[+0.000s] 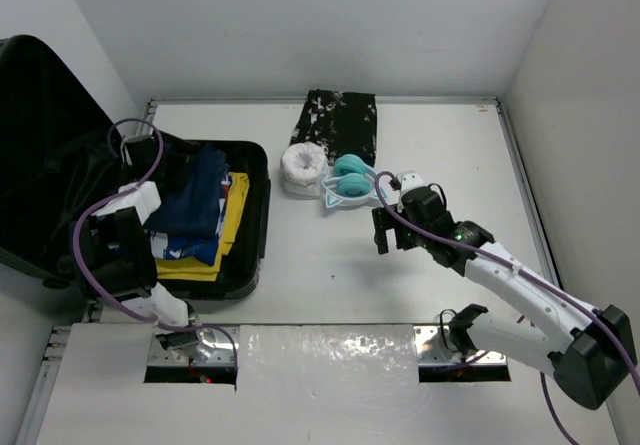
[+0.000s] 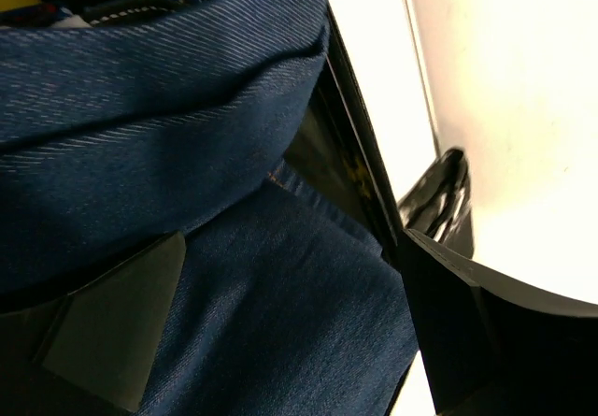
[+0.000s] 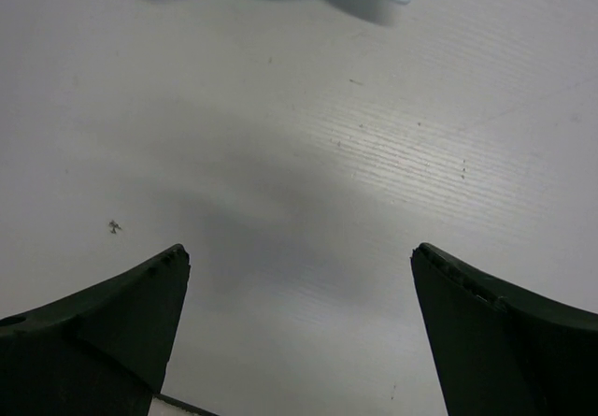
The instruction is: Pack the luggage
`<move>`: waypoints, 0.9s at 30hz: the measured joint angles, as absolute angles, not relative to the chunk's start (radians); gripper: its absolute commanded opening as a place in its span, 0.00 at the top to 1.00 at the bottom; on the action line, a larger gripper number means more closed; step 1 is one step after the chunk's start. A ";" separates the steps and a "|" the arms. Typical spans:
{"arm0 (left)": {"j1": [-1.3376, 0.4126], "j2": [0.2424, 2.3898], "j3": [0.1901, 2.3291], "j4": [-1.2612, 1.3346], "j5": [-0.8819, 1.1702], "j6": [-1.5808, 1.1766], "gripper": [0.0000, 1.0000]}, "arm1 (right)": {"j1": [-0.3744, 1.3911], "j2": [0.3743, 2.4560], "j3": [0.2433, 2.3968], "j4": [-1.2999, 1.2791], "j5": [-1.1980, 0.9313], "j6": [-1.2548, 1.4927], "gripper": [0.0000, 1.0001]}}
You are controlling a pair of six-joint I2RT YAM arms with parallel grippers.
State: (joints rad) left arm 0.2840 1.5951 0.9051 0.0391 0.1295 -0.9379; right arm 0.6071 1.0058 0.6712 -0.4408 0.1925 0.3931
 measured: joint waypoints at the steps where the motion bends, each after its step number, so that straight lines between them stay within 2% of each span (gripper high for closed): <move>1: 0.284 1.595 0.898 0.054 0.121 -0.952 0.00 | 0.598 1.009 0.664 -0.440 0.179 0.388 0.01; 6: 0.284 1.589 0.938 -0.004 0.082 -0.984 0.00 | 0.563 1.015 0.655 -0.405 0.130 0.373 0.01; 16: 0.325 1.430 1.139 -0.419 -0.156 -0.917 0.00 | 0.544 1.101 0.655 -0.341 0.051 0.366 0.01; 21: 0.331 1.427 1.180 -0.385 -0.178 -0.918 0.01 | 0.544 1.101 0.655 -0.328 0.029 0.366 0.01; 27: 0.328 1.585 1.084 -0.266 -0.122 -0.944 0.04 | 0.543 1.101 0.653 -0.318 0.018 0.365 0.01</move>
State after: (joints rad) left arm 0.3283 1.5852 1.0836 -0.2661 -0.1223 -0.9443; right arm 0.5434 1.1007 0.6533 -0.3180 0.0177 0.3653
